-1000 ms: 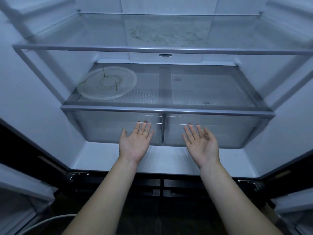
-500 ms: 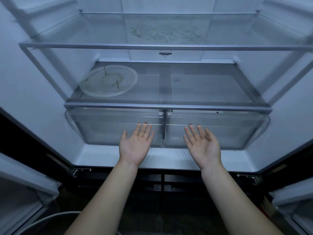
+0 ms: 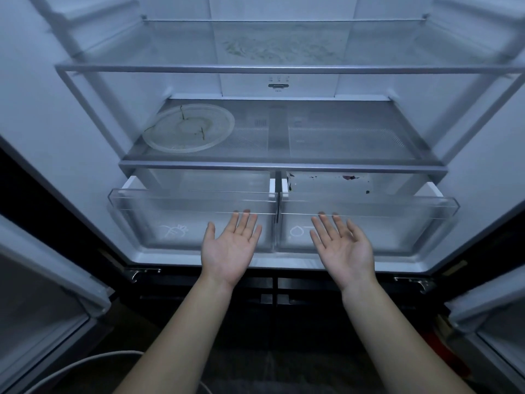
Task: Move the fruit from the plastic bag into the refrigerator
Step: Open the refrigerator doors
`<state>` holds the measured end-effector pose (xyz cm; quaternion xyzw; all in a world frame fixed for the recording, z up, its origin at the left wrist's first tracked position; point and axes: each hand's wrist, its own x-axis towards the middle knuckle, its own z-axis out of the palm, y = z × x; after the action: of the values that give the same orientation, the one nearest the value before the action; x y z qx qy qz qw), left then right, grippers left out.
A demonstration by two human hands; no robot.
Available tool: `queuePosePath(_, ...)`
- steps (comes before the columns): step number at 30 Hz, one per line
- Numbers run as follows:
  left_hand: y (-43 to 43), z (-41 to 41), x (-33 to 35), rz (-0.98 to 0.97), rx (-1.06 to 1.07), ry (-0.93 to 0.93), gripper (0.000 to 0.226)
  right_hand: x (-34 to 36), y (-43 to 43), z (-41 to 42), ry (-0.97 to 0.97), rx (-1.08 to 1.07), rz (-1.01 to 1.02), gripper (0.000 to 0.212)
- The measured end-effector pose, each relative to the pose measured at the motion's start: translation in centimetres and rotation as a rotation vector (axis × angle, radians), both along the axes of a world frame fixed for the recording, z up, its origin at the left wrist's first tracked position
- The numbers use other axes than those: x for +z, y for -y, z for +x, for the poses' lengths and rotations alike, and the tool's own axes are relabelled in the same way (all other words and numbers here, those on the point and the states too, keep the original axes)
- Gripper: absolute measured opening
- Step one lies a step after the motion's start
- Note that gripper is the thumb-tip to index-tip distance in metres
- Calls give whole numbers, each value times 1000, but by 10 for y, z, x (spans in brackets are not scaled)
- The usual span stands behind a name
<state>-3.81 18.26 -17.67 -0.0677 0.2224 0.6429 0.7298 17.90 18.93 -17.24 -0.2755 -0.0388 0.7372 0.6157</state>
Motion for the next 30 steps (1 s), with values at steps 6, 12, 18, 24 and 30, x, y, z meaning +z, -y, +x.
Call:
queuePosePath(6,22,2,-2,-7,-11,-6,59,5,24,-1,10,10,-24,70)
queuePosePath(12,32,1,1,-12,-6,-18,59,8,34,1,50,2,-75,29)
queuePosePath(18,43,5,-1,-19,-10,-25,56,3,44,4,66,40,-57,32)
queuePosePath(24,57,8,-3,-18,-12,-18,56,2,54,4,57,18,-86,19)
queuePosePath(30,73,14,-5,-33,-3,-1,55,0,70,10,47,-4,-105,19)
